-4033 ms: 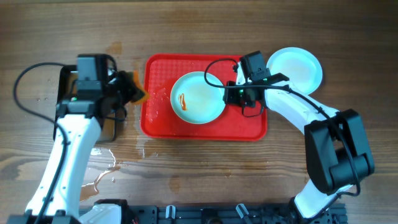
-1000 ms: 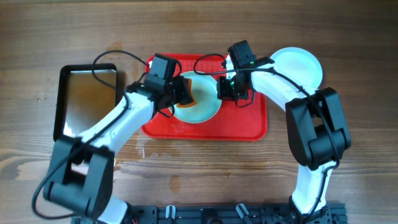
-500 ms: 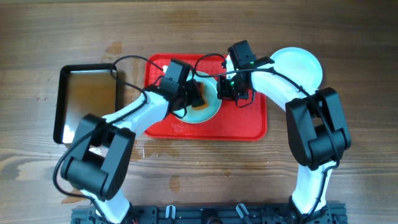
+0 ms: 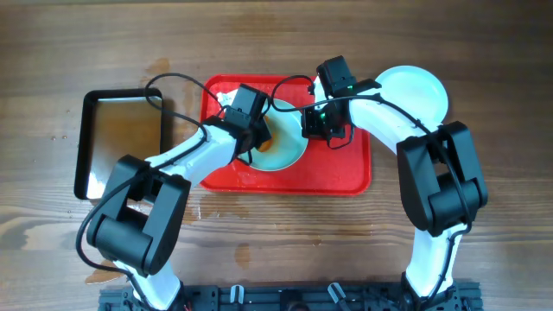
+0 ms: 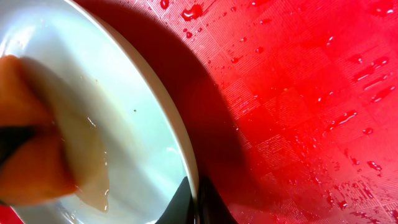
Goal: Clean dirty plates on tray and stack at the side
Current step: 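Scrub the plate held by the right gripper with the left sponge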
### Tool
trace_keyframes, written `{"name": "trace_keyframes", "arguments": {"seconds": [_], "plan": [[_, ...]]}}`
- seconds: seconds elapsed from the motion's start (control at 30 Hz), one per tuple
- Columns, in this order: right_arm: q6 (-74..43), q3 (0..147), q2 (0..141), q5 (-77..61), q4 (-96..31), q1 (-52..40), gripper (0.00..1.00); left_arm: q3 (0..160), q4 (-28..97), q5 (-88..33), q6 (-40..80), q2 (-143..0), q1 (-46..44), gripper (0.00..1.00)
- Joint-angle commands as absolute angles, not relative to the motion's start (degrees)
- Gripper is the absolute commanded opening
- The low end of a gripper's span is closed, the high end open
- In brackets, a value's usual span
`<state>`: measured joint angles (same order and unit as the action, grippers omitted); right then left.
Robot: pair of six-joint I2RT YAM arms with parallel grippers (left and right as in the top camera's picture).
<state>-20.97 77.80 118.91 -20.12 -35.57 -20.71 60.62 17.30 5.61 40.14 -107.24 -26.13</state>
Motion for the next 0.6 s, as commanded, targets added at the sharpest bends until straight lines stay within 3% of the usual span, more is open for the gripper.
{"name": "trace_keyframes", "arguments": {"seconds": [0.0,0.27,0.47,0.57], "plan": [[-21.1,75.99,120.66,-16.34,-36.25,-20.95,0.04,59.66,19.49,19.14,34.63,-106.45,-24.86,0.04],[-21.08,75.99,120.66,-16.34,-36.23,-20.95,0.04,59.66,20.43,23.05,34.28,-96.86,-25.02,0.04],[-21.12,75.99,120.66,-16.34,-36.16,-20.95,0.04,59.64,18.98,4.19,38.09,-96.31,-25.06,0.04],[-21.1,75.99,120.66,-16.34,-36.16,-20.95,0.04,59.64,18.39,1.98,41.95,-99.2,-26.15,0.04]]}}
